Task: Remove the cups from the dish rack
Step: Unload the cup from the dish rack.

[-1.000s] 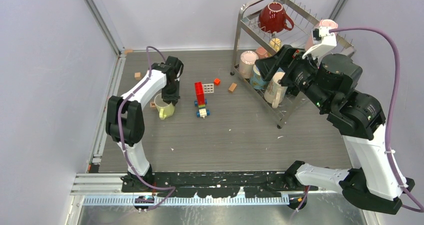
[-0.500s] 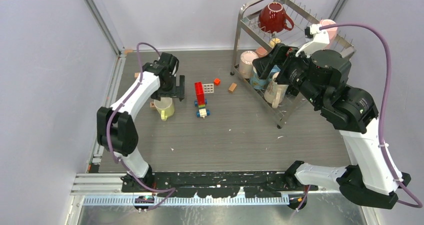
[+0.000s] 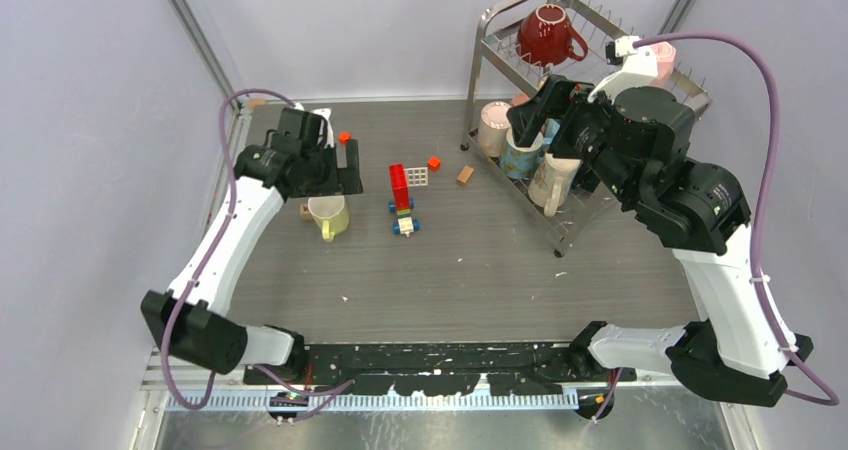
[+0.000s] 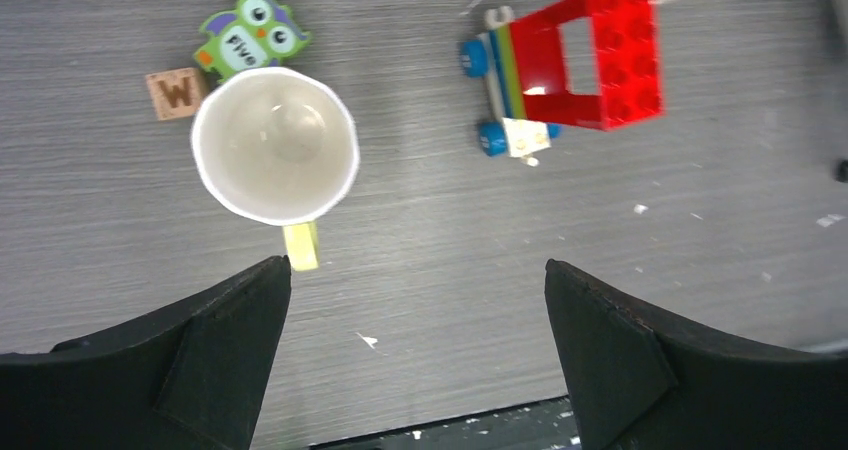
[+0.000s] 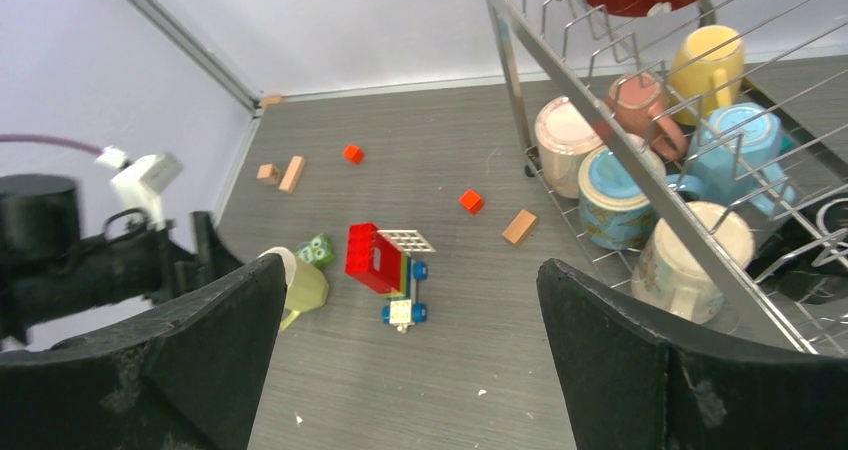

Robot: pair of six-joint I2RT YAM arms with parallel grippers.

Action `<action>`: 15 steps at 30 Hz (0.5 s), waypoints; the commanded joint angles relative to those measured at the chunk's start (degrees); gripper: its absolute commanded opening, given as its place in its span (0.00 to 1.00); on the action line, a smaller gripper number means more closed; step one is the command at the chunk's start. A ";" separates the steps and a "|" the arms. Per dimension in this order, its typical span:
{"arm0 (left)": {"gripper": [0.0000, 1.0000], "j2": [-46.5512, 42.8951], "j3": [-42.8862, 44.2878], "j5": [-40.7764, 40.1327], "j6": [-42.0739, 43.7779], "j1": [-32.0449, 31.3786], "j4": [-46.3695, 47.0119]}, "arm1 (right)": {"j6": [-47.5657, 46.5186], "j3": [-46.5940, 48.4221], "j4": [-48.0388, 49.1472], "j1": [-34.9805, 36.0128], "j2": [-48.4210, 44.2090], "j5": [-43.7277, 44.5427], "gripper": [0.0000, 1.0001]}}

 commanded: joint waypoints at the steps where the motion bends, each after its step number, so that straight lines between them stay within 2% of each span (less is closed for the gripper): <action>1: 1.00 -7.31 -1.04 9.51 -1.35 0.20 4.34 | -2.46 3.86 -0.69 0.26 1.37 5.44 1.00; 7: 1.00 -13.75 -0.19 19.16 -3.23 0.20 7.36 | -5.01 9.67 -2.09 0.19 5.06 12.91 1.00; 15: 1.00 -18.36 -0.91 29.45 -6.32 0.12 11.00 | -13.75 16.73 0.38 -0.97 8.52 27.31 1.00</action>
